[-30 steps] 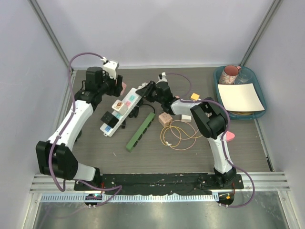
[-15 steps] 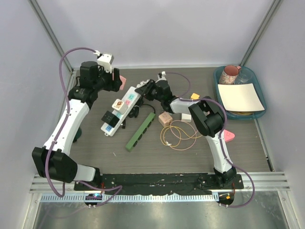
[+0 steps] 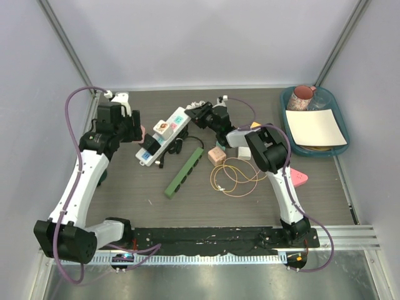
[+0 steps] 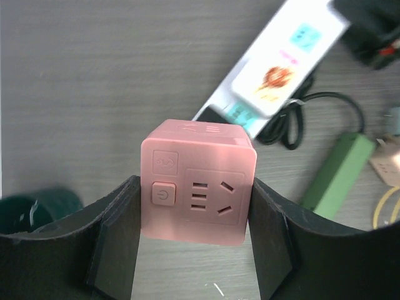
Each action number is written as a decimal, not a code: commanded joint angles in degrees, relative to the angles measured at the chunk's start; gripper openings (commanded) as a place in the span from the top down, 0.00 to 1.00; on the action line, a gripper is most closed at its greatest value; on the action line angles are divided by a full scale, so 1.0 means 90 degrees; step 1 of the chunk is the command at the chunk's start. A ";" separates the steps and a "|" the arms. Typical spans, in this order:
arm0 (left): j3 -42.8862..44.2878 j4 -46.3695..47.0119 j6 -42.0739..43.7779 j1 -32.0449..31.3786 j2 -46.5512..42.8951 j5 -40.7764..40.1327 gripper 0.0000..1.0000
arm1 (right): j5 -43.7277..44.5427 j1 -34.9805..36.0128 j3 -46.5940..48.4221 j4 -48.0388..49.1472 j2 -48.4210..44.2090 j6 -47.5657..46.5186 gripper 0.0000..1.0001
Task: Pull the plug off the socket
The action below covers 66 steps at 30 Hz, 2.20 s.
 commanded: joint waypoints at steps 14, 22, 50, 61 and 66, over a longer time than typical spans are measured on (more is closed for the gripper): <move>-0.0271 0.0662 -0.1064 0.0657 0.1861 -0.2166 1.00 | -0.0767 -0.0313 -0.0373 0.0864 -0.0993 -0.0486 0.99; -0.0085 0.0652 -0.0937 0.0677 0.2837 -0.2888 1.00 | -0.0904 -0.0303 -0.0715 0.0873 -0.1247 -0.0622 0.99; 0.1049 0.0027 -0.0432 0.0716 0.2136 -0.1011 0.06 | -0.1470 -0.0274 -0.0754 0.0864 -0.1198 -0.0584 0.99; 0.0775 0.0633 0.0606 0.0199 0.1363 0.1691 0.07 | -0.2037 -0.0128 -0.0607 0.0708 -0.1120 -0.0798 0.99; 0.0736 0.0176 0.0860 -0.0182 0.1529 0.1819 0.07 | -0.1989 -0.0001 -0.0812 0.0571 -0.1324 -0.0964 0.99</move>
